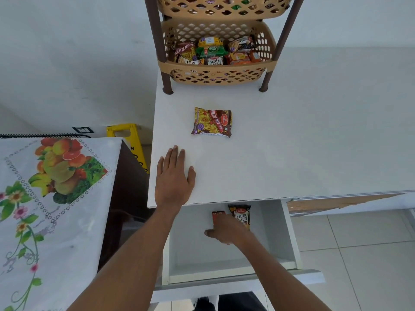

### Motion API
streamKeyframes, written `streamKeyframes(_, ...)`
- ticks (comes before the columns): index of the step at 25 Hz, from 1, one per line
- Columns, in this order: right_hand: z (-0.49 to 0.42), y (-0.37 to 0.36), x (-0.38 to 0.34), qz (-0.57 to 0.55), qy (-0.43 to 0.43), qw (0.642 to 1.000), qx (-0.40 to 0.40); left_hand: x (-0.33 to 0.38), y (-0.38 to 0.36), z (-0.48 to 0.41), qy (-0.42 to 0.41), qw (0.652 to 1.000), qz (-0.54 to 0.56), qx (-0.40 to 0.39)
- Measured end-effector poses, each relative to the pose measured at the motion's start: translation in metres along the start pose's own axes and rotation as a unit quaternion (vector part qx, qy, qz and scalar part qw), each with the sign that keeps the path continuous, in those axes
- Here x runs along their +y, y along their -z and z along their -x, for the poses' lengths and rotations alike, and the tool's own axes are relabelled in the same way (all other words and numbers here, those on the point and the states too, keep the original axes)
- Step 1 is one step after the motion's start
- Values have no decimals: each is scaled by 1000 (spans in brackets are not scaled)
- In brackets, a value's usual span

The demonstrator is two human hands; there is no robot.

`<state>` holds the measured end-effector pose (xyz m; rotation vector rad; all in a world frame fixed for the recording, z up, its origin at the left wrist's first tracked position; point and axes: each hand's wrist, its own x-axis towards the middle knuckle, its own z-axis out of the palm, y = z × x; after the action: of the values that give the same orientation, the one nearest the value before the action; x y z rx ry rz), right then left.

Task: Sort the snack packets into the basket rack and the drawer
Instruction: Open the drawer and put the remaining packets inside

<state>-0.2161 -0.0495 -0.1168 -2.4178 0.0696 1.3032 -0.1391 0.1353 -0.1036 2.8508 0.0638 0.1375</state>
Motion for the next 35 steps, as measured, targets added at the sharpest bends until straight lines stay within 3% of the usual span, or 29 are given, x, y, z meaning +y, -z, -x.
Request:
streamKeyframes(2,21,41,-8,-98,53,991,-74,0,1,0,0,1000,-2,-1)
streamKeyframes(4,32,90,-18,-168,104,979,-54,1,2,0,0,1000,-5,-3)
streamKeyframes(5,32,112,-24,-204,119,972,1,0,2,1,-1,1000,-5,-3)
streamKeyframes(8,7,166,-35,-245,101,926,269,1,3,1,-3,1000,-1,-1)
streamKeyframes(9,-4,179,-37,-248,82,909,324,1,3,1,-2,1000,1,-3)
streamKeyframes(11,-27,199,-41,-296,48,886,353,1,4,1,0,1000,3,-5)
streamKeyframes(21,-73,237,-73,-388,-7,857,340,0,3,-2,5,1000,4,-14)
streamKeyframes(25,-62,227,-65,-505,-8,819,272,-1,4,-1,5,1000,1,-17)
streamKeyframes(31,-10,201,-41,-574,137,784,193,1,4,0,-6,1000,-1,0)
streamKeyframes(35,46,182,-8,-484,217,827,186,0,4,0,-9,1000,4,1)
